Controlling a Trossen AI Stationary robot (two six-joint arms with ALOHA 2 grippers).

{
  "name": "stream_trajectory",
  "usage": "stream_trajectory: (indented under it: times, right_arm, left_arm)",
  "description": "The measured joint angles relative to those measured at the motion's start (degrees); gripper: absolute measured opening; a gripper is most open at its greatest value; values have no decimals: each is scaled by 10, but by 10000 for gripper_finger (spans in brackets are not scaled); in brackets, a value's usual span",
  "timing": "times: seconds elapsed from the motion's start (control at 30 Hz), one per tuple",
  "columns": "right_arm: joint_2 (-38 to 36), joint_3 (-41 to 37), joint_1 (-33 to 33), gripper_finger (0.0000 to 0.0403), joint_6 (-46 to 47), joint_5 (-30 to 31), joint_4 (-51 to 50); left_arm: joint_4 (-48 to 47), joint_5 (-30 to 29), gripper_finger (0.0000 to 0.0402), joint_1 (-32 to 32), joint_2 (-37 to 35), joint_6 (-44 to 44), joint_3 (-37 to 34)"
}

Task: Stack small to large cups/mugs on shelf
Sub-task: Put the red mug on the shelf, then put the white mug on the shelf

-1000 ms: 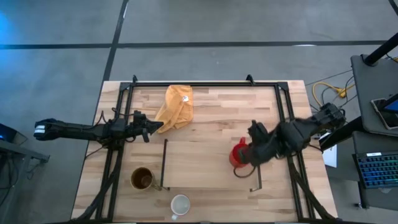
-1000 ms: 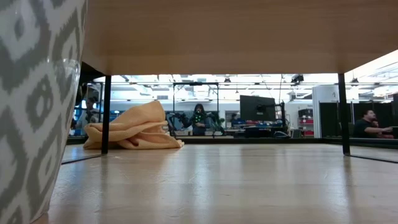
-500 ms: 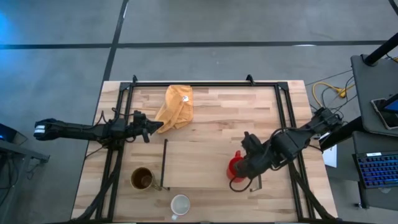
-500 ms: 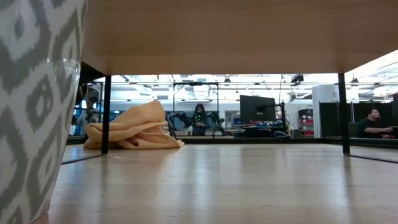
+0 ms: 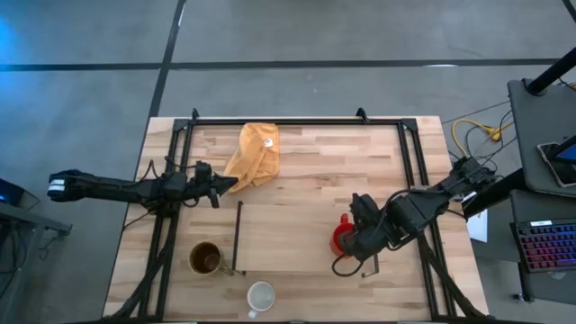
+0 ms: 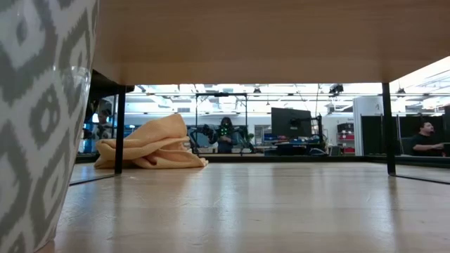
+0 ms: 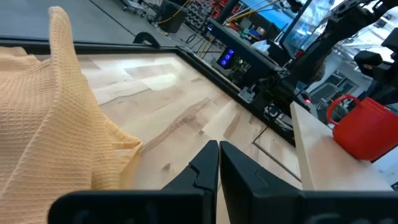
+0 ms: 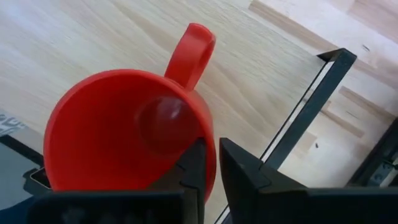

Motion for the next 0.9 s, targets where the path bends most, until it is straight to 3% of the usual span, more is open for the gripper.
stream_trajectory:
  times: [0.27,0.73,0.9]
  right_arm:
    - [-27,20,0,41,4,10,-8]
    - [-31,122,1,41,-58,115,14]
    - [-14,157,1,41,-83,141,14]
  left_arm:
    - [31,-14,0,0,2,0,3]
    - [79,-7,0,0,28,11,17]
    - [76,58,0,-1,24,11,20]
